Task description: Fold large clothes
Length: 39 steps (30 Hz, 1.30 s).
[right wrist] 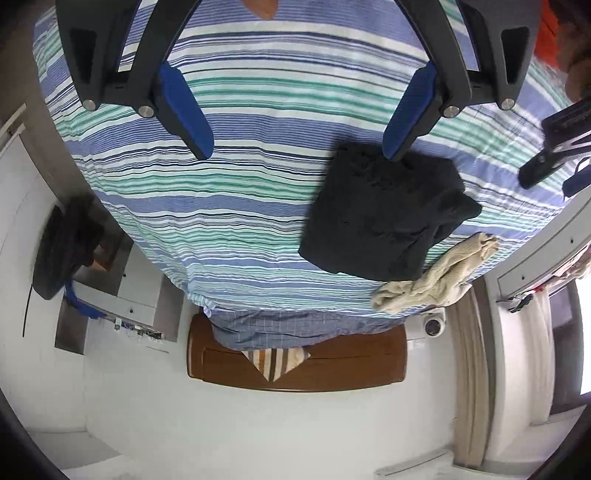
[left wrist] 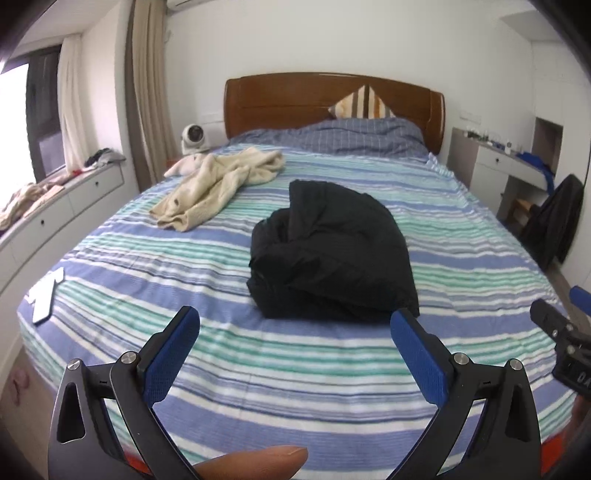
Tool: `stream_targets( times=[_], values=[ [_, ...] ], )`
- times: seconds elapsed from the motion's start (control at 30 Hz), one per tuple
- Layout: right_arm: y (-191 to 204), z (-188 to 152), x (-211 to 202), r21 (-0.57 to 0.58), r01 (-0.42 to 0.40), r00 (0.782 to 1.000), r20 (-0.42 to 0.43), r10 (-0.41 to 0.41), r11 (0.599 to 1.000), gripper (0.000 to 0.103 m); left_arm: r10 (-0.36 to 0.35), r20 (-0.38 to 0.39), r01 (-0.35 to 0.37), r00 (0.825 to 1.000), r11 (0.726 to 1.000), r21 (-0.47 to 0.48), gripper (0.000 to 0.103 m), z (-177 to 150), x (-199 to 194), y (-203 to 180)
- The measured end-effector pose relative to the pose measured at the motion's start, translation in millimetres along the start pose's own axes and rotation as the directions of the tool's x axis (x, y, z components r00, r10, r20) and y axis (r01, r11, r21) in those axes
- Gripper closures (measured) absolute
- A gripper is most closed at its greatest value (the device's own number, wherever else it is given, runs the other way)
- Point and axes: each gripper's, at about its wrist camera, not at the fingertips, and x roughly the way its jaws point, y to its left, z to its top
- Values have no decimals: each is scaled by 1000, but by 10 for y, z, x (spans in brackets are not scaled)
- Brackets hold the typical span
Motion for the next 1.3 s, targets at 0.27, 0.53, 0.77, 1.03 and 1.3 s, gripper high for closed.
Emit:
stream_targets(
  times=[0.27, 0.53, 0.77, 1.03, 1.3],
  values=[
    [72, -128, 94, -28, 64, 996, -67, -66, 998, 9, -3, -66, 6, 998, 999, 34, 0, -53, 35, -57],
    [147, -122, 53, -40, 61, 996, -65, -63, 997, 9, 1, -63, 2, 998, 999, 45, 0, -53, 32, -60],
    [161, -106, -26, -40, 56, 997, -52, -58, 998, 9, 11, -35, -9, 999, 999, 34, 0, -67, -19, -31],
    [225, -79, -74, -66, 51, 998, -39, -54, 997, 9, 60, -71, -57, 996, 998, 37, 0, -49, -23, 14],
    [286, -63, -117, -75, 20, 999, -33, -22, 997, 9, 61, -76, -61, 995, 998, 5, 0, -44, -39, 122]
  ],
)
